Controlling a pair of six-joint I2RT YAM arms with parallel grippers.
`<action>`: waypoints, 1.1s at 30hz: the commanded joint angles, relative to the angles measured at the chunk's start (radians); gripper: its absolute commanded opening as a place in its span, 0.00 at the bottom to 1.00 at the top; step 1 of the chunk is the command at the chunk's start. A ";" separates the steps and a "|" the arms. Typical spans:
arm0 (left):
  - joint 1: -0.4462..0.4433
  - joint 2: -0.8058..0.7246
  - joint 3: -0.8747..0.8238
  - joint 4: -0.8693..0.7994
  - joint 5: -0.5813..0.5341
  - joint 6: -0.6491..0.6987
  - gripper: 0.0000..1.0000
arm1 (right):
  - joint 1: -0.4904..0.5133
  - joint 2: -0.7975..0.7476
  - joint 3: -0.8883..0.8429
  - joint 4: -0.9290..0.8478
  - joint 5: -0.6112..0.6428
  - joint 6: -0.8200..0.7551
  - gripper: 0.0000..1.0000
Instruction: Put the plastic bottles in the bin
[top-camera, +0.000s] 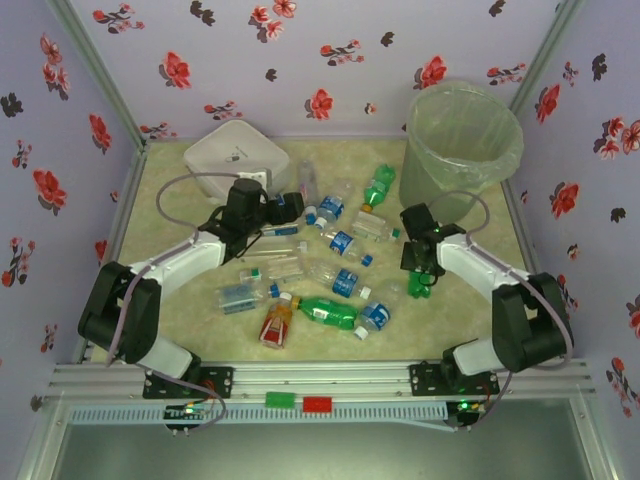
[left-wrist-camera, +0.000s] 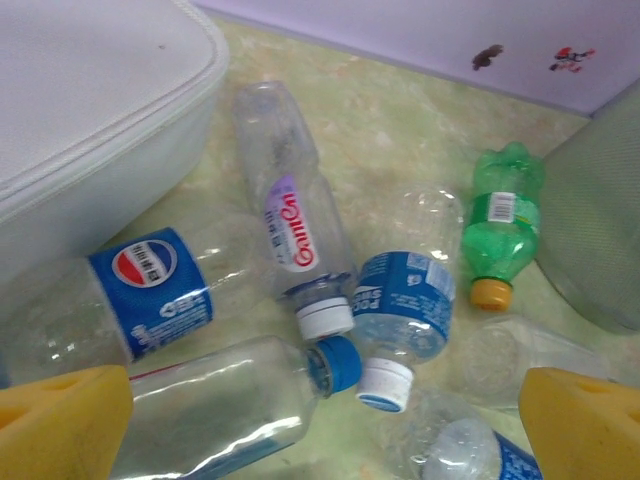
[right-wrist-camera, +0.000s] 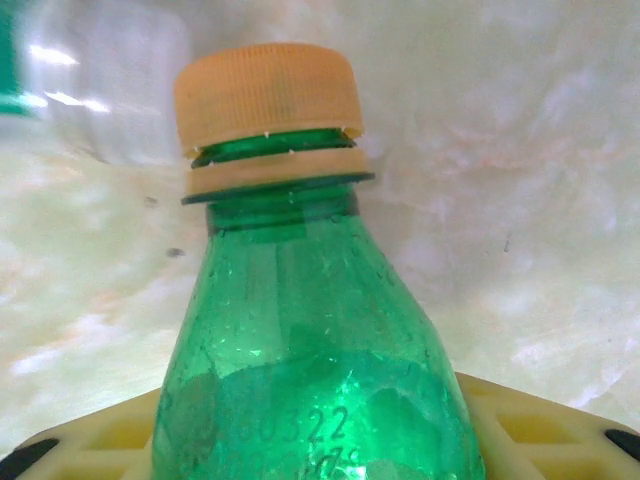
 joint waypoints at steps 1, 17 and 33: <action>0.008 -0.053 -0.022 -0.063 -0.113 -0.008 1.00 | 0.005 -0.060 0.089 -0.024 -0.084 -0.024 0.38; 0.243 -0.414 -0.303 -0.175 -0.155 -0.040 1.00 | -0.038 0.034 0.758 0.031 -0.270 -0.108 0.38; 0.307 -0.501 -0.388 -0.117 -0.050 -0.050 1.00 | -0.370 0.333 1.081 0.202 -0.110 -0.051 0.38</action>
